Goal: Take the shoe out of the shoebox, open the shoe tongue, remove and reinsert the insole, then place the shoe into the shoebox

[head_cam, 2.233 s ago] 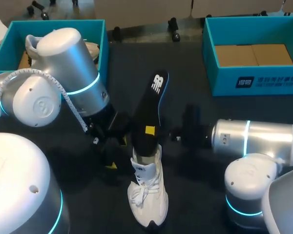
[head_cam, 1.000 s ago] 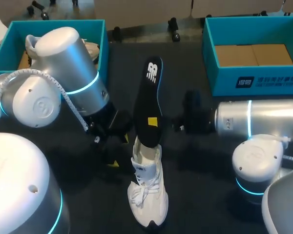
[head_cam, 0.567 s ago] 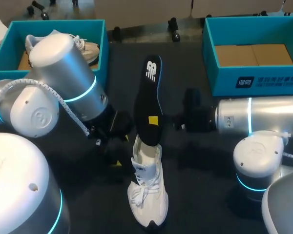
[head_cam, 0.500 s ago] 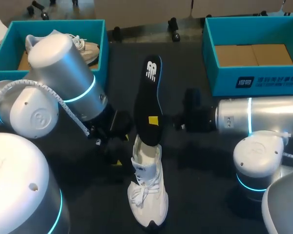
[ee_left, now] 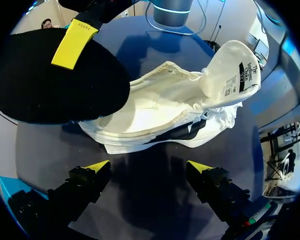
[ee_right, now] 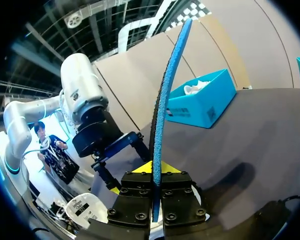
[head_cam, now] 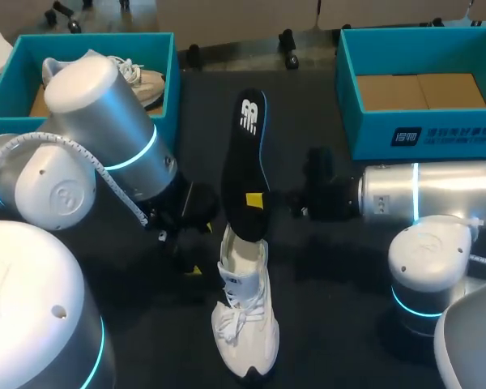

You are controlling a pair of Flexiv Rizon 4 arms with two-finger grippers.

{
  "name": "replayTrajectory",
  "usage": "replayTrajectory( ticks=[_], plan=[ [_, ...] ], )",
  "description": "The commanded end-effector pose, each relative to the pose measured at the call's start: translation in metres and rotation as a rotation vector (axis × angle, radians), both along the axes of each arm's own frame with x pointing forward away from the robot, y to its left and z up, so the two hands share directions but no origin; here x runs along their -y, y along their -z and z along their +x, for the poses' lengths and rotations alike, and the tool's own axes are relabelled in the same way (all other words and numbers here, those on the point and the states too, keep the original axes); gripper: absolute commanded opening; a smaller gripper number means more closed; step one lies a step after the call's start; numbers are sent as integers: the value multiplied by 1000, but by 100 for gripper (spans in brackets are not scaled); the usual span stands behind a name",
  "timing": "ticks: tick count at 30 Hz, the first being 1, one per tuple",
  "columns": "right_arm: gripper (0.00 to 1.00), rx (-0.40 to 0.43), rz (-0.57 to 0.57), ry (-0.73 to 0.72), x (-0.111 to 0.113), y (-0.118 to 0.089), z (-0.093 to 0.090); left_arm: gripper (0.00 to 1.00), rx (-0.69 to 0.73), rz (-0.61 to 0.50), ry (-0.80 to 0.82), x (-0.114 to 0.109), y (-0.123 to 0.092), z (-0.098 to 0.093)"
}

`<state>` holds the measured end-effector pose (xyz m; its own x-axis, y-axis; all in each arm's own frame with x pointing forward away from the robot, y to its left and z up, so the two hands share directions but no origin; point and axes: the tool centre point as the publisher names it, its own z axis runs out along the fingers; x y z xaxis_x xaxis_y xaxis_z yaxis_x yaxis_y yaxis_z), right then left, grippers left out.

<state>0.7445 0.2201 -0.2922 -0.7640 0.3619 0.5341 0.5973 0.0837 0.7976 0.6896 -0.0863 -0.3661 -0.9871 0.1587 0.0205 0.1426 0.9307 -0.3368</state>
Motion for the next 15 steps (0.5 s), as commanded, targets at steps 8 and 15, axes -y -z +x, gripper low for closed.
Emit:
replayTrajectory(
  ticks=[8,15],
  plan=[
    [0,62,65,-80,4,7,-4,100,0,0,0,0,0,0],
    [0,81,96,-126,-1,8,-3,100,0,0,0,0,0,0]
  ],
)
